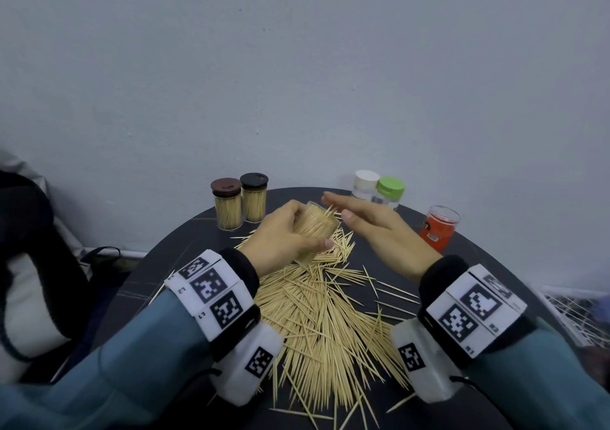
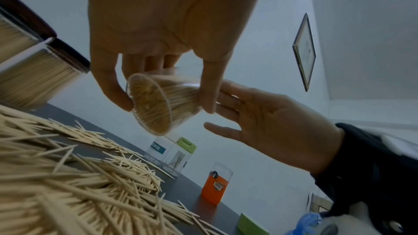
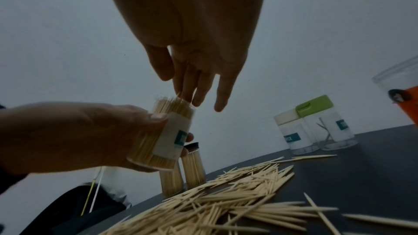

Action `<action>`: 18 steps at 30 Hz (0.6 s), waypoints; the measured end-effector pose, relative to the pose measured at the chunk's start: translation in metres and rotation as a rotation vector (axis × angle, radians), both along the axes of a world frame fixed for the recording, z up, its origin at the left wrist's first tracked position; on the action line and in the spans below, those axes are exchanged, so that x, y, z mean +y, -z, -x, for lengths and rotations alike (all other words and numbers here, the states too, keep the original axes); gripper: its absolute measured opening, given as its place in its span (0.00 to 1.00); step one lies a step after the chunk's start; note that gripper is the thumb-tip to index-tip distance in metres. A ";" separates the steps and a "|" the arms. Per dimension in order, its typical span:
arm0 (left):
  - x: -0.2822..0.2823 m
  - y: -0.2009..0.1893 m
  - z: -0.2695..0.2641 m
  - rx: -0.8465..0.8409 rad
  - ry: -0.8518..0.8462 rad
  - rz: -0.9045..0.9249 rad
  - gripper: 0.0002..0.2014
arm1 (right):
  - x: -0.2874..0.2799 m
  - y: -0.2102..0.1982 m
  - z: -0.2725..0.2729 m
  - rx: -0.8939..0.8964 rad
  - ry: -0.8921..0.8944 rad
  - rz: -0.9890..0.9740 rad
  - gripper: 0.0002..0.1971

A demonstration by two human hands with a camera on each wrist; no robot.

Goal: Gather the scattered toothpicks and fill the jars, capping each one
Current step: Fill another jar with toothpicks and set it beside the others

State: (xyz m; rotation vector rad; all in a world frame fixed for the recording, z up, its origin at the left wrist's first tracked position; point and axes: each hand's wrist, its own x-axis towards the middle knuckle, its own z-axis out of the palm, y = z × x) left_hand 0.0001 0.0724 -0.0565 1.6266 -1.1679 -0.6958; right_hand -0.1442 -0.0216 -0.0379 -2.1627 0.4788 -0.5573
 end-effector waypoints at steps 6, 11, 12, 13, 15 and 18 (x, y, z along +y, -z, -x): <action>-0.001 0.002 -0.003 0.044 -0.055 0.009 0.25 | 0.010 0.005 -0.004 0.096 -0.029 0.016 0.25; -0.002 0.001 -0.004 0.024 -0.055 0.011 0.25 | 0.010 0.003 -0.003 0.196 -0.046 0.024 0.25; -0.001 0.001 -0.004 0.026 -0.052 0.010 0.26 | 0.010 0.003 -0.004 0.202 -0.053 0.029 0.24; -0.001 0.001 -0.005 0.037 -0.043 0.008 0.26 | 0.010 0.003 -0.004 0.184 -0.048 0.031 0.24; 0.000 0.001 -0.005 0.038 -0.009 0.002 0.28 | 0.009 0.001 -0.003 0.104 -0.015 0.048 0.22; 0.002 0.000 -0.004 -0.016 0.074 -0.016 0.30 | 0.003 -0.004 0.001 0.009 0.082 0.111 0.18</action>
